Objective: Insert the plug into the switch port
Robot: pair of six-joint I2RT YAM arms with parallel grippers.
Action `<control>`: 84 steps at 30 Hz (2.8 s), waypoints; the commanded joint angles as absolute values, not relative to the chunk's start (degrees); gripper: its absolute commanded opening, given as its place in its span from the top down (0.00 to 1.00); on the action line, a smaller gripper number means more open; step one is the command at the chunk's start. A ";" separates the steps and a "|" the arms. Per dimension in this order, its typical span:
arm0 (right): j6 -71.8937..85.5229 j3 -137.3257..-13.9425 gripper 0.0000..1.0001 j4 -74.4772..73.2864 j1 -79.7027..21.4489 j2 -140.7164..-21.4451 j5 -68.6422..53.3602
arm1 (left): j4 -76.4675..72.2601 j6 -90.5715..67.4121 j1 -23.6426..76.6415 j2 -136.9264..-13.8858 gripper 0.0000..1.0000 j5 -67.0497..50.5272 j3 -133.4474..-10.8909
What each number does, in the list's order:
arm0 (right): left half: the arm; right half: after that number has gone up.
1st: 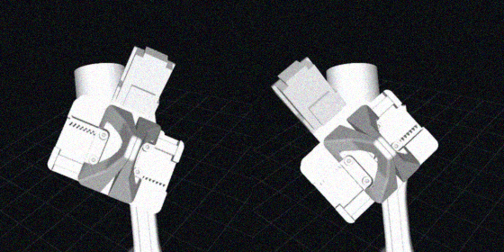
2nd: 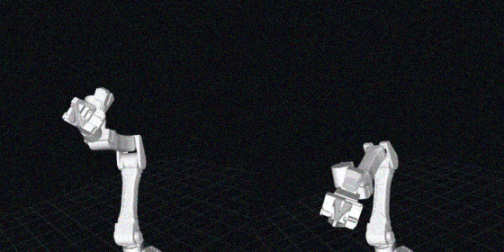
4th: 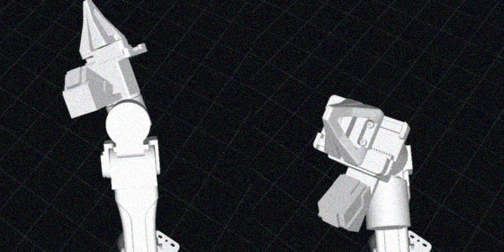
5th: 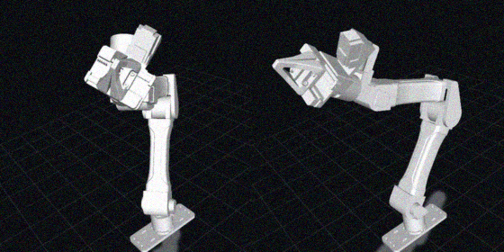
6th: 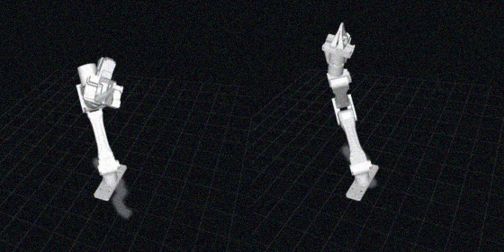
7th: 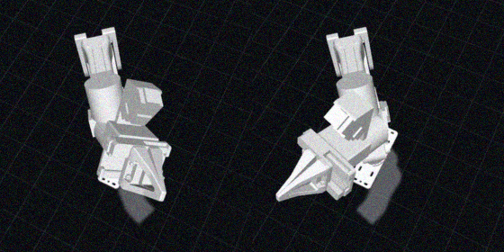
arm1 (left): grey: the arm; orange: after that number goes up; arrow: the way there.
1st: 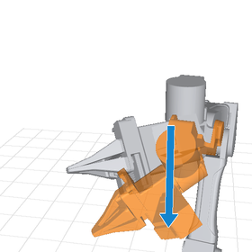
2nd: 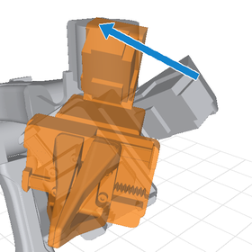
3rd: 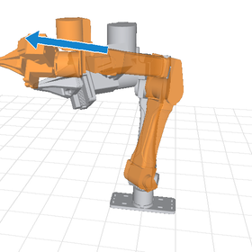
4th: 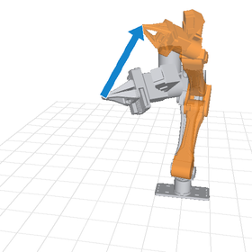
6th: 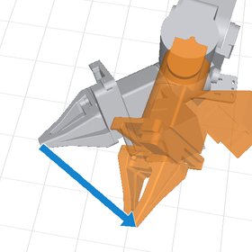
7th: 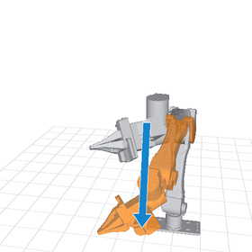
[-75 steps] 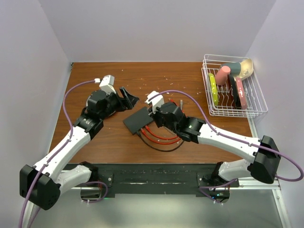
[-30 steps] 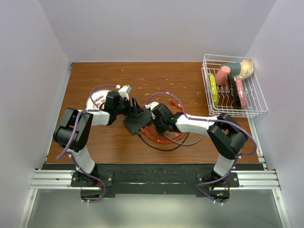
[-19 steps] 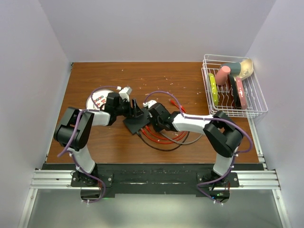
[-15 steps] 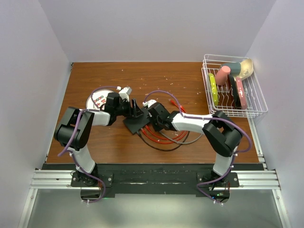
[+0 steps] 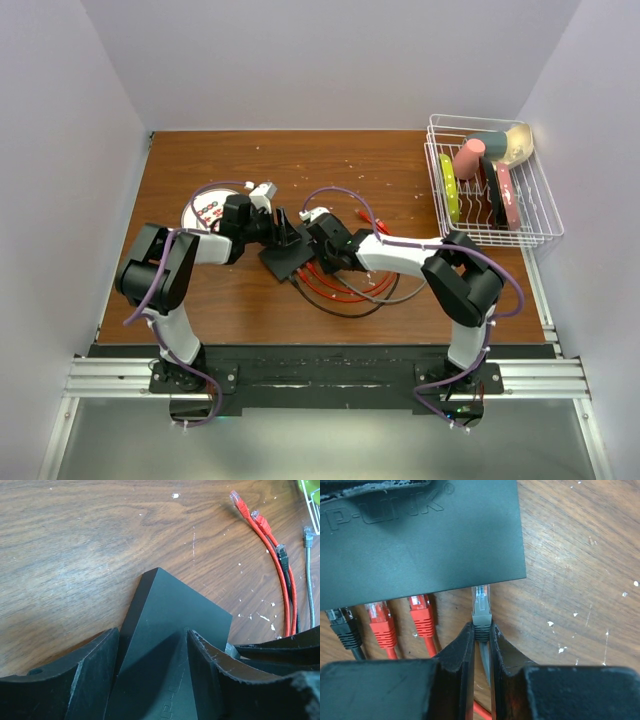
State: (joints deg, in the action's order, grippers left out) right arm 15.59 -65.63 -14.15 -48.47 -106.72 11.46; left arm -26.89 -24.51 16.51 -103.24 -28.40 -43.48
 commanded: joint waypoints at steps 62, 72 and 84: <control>10.90 -75.59 1.00 -17.67 -47.64 -112.68 12.22 | -24.52 -21.45 16.61 -110.39 0.48 -34.53 -49.66; 5.10 -77.69 1.00 -18.19 -47.64 -113.73 10.55 | -23.73 -20.22 17.05 -112.50 0.49 -37.62 -50.18; 5.89 -81.56 1.00 -19.69 -46.93 -115.05 10.46 | -20.57 -19.42 18.63 -112.59 0.69 -37.70 -50.89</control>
State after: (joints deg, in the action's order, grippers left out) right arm 5.93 -78.65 -24.77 -47.66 -114.28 10.85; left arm -27.09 -20.38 16.19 -110.89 -32.82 -51.27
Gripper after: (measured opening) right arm 0.141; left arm 0.483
